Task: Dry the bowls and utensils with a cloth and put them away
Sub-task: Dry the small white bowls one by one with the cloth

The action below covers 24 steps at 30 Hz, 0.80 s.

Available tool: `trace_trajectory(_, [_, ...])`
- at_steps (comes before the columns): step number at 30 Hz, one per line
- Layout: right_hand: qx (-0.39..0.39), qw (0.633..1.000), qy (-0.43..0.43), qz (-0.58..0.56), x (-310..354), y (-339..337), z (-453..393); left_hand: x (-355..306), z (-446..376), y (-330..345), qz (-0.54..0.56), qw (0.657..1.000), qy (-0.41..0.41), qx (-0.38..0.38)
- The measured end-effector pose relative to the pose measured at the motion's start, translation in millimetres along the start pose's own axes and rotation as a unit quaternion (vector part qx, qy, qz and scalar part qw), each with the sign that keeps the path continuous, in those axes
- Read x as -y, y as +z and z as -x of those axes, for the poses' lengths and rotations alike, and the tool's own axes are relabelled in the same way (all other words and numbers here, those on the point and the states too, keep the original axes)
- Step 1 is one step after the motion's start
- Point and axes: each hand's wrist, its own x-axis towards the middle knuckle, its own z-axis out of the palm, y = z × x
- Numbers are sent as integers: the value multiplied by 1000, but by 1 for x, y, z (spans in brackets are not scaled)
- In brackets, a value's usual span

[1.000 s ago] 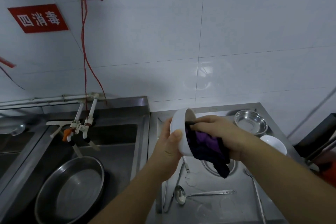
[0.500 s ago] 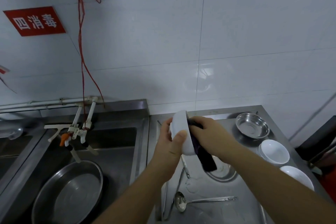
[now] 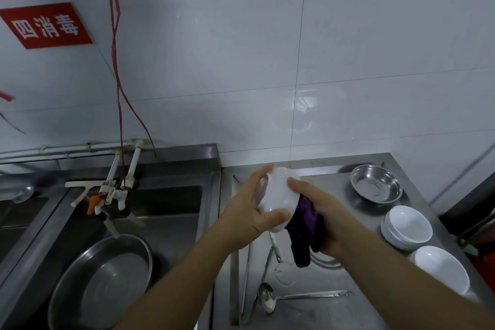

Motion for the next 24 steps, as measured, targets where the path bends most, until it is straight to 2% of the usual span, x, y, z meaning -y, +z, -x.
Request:
trace_trajectory(2, [-5, 1000, -15, -19, 0, -4, -3, -3, -4, 4, 56, 996, -47, -50])
trace_trajectory(3, [-7, 999, -21, -31, 0, -6, -5, -4, -5, 7, 136, 982, -98, -88])
trace_trajectory(5, [-5, 998, -36, -57, 0, -9, -8, -2, -1, 11, 286, 926, -218, -117])
trace_trajectory(7, [-4, 996, -51, -74, 1, -11, -10, 1, 8, 14, 368, 881, -287, -84])
trace_trajectory(9, [-3, 994, -63, -91, 0, -13, -11, 3, 14, 16, 436, 854, -273, -74])
trace_trajectory(12, [3, 993, -72, -91, -4, -15, -17, -4, 13, 17, 535, 807, -231, -98])
trace_trajectory(15, [18, 993, -73, -89, -9, -21, -24, -13, 9, 15, 573, 785, -206, -116])
trace_trajectory(20, [5, 998, -38, -43, -23, -31, -34, -31, 2, 2, 603, 767, -148, -160])
trace_trajectory(24, [-16, 1000, -15, -2, -31, -47, -32, -34, -1, -4, 568, 794, -142, -163])
